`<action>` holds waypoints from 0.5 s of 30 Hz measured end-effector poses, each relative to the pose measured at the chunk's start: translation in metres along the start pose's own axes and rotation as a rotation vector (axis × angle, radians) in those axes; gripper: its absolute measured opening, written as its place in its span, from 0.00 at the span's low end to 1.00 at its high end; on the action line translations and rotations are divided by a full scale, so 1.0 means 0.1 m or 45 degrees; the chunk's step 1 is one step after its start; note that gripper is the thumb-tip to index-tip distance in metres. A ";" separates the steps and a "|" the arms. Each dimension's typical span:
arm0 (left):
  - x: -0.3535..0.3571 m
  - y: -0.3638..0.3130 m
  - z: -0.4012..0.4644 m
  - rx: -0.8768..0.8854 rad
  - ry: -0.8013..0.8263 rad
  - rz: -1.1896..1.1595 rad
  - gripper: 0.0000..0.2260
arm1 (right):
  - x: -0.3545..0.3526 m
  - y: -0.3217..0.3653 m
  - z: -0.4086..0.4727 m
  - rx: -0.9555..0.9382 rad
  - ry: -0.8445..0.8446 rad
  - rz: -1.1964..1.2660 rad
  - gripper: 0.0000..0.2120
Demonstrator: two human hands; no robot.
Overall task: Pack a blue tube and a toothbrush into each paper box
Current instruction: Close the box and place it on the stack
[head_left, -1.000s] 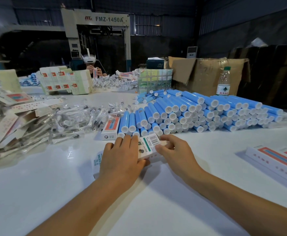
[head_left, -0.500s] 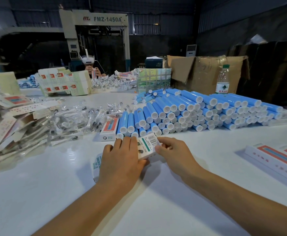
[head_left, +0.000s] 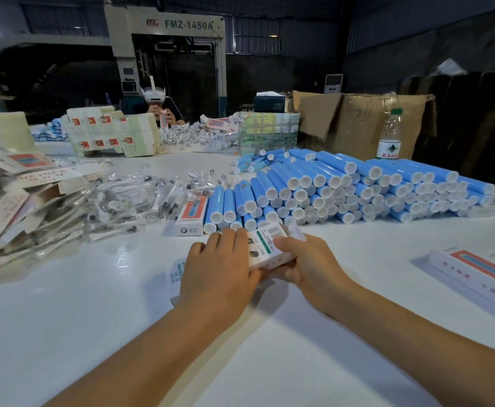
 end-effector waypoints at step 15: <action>-0.09 0.00 -0.03 -0.005 0.028 -0.019 0.34 | 0.09 0.09 -0.17 -0.279 0.024 -0.573 0.18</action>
Point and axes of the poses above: each hand's wrist, its own z-axis towards the middle knuckle, its own x-axis out of the palm, y = z × x, the point moved 3 cm from there along z, towards the middle knuckle, and after that the axes turned 3 degrees about x, right-handed, at the moved point
